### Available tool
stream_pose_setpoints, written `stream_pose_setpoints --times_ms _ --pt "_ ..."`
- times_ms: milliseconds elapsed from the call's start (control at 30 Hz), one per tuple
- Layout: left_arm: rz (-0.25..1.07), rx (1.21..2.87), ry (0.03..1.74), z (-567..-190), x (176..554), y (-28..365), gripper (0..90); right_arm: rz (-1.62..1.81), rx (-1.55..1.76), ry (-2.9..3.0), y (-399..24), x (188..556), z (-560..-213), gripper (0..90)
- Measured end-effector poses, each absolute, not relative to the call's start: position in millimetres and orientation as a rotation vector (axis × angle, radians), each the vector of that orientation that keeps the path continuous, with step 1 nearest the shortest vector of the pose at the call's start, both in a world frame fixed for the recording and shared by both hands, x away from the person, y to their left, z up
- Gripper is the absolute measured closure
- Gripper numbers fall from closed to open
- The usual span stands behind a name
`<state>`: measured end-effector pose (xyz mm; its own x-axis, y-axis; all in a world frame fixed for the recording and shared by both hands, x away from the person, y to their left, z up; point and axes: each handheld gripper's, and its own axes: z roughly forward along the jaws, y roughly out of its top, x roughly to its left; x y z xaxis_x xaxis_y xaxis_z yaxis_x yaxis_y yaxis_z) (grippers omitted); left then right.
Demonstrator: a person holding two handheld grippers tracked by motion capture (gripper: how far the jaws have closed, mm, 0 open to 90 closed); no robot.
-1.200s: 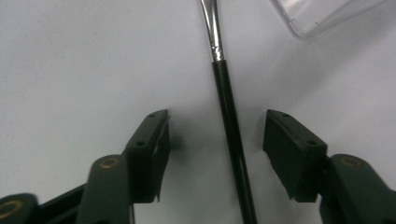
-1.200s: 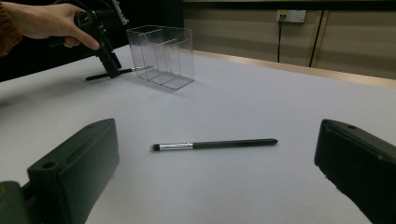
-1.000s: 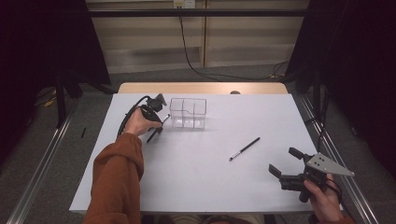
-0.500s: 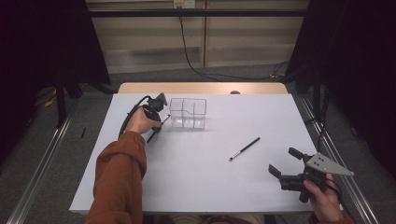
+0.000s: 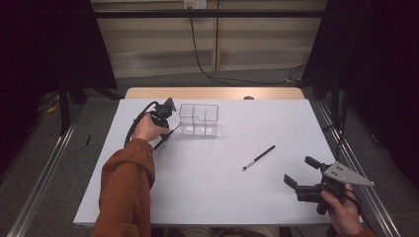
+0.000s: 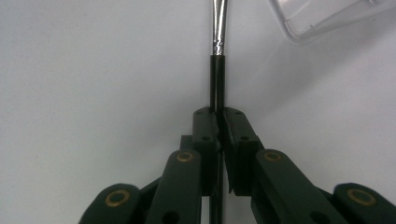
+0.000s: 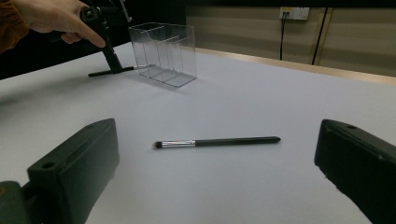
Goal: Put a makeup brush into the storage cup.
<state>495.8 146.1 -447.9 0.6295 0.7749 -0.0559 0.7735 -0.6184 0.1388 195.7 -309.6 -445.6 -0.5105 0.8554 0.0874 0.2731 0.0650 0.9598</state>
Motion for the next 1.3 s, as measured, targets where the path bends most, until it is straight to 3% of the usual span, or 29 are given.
stream_pose_setpoints --times_ms 600,1300 --pt "-0.02 2.564 1.333 -446.0 492.4 158.9 84.4 1.47 1.122 1.833 -310.2 195.6 -445.2 0.0" --pt "0.101 2.323 1.311 -423.1 476.3 182.3 84.3 1.474 1.136 1.826 -309.7 196.3 -445.3 0.0"
